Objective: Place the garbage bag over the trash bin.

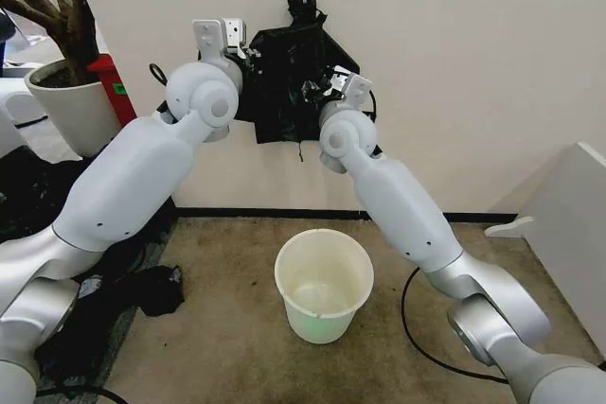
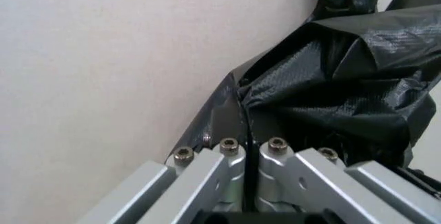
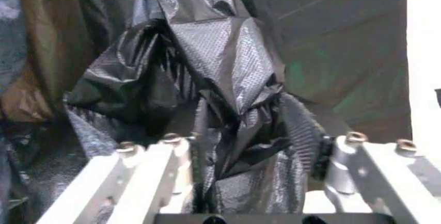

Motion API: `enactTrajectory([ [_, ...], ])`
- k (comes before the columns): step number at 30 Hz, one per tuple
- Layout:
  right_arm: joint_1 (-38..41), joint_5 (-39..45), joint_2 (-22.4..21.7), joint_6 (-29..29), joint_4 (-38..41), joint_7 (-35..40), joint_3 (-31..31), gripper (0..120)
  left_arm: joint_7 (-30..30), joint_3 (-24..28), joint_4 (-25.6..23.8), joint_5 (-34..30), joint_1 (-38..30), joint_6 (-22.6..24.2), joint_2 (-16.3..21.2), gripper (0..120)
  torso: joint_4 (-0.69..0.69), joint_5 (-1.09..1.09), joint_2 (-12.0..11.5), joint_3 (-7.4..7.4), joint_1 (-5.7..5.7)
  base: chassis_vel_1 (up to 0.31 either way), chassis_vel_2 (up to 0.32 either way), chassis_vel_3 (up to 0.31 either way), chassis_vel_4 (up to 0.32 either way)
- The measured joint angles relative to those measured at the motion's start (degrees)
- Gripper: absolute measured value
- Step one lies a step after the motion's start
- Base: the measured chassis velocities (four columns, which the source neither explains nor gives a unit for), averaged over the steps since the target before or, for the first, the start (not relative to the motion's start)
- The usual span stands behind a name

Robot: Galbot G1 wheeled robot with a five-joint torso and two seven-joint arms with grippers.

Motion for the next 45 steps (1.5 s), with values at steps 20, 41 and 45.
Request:
enactTrajectory([
  [20, -6.3, 5.5, -12.7, -0.5, 17.8, 6.1, 1.0, 0, -5.9, -4.5, -9.5, -18.7, 7.7, -5.1, 7.2, 0, 0.00, 0.03, 0.0, -0.01, 0.00, 0.000, 0.000, 0.000, 0.000],
  [41, -44.4, 12.0, -29.5, -4.6, 50.0, 1.1, 19.1, 0, -5.2, -6.7, -29.3, -32.7, 36.2, -12.0, 17.7, 0, 0.00, 0.01, 0.0, -0.02, -0.01, 0.000, 0.000, 0.000, 0.000],
  [45, -45.0, 15.9, -29.2, -5.6, 52.1, 3.2, 20.7, 0, -3.1, -8.1, -32.5, -31.3, 40.5, -12.2, 20.7, 0, 0.02, 0.00, 0.0, -0.02, -0.01, 0.000, 0.000, 0.000, 0.000],
])
